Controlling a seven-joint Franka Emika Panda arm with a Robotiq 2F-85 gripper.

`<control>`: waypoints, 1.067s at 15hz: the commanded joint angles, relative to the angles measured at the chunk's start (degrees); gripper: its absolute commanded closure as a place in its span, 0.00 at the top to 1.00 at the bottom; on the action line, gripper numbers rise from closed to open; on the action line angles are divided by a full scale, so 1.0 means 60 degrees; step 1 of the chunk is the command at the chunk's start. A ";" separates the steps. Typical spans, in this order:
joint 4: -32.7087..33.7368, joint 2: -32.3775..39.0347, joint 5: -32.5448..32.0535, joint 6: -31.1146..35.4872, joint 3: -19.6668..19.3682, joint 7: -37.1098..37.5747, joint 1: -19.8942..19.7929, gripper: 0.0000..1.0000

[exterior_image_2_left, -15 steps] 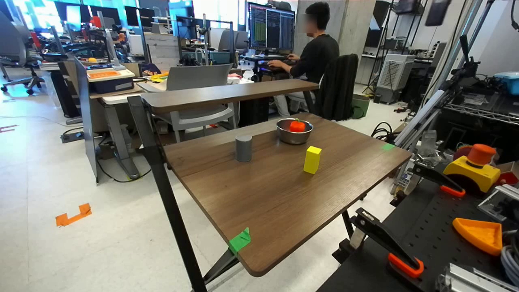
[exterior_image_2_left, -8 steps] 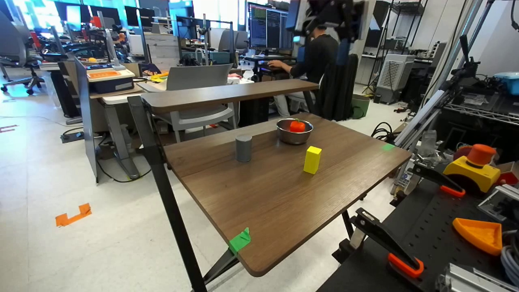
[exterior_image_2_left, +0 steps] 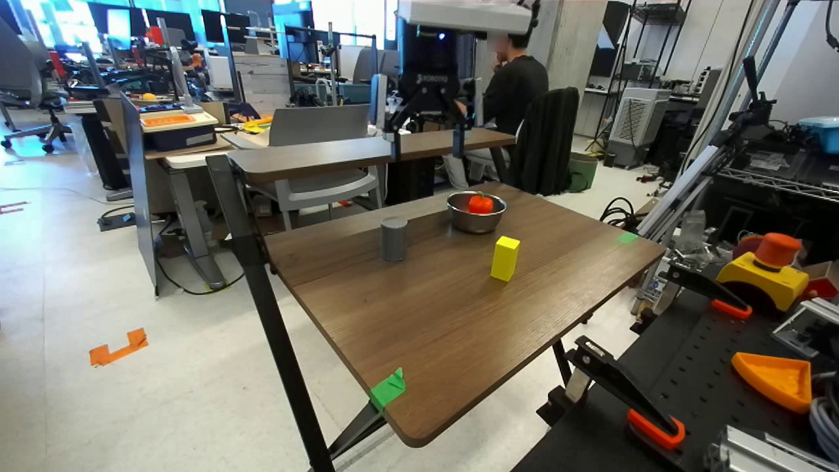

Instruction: Pick the gray object and move it to the bottom of the desk

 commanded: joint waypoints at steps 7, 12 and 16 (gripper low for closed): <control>0.4722 0.3725 0.0080 -0.1703 -0.0599 0.0266 0.0690 1.00; 0.5571 0.4450 0.0218 -0.2593 -0.0484 0.0076 0.0667 1.00; 0.6249 0.4927 0.0389 -0.3107 -0.0429 0.0050 0.0602 1.00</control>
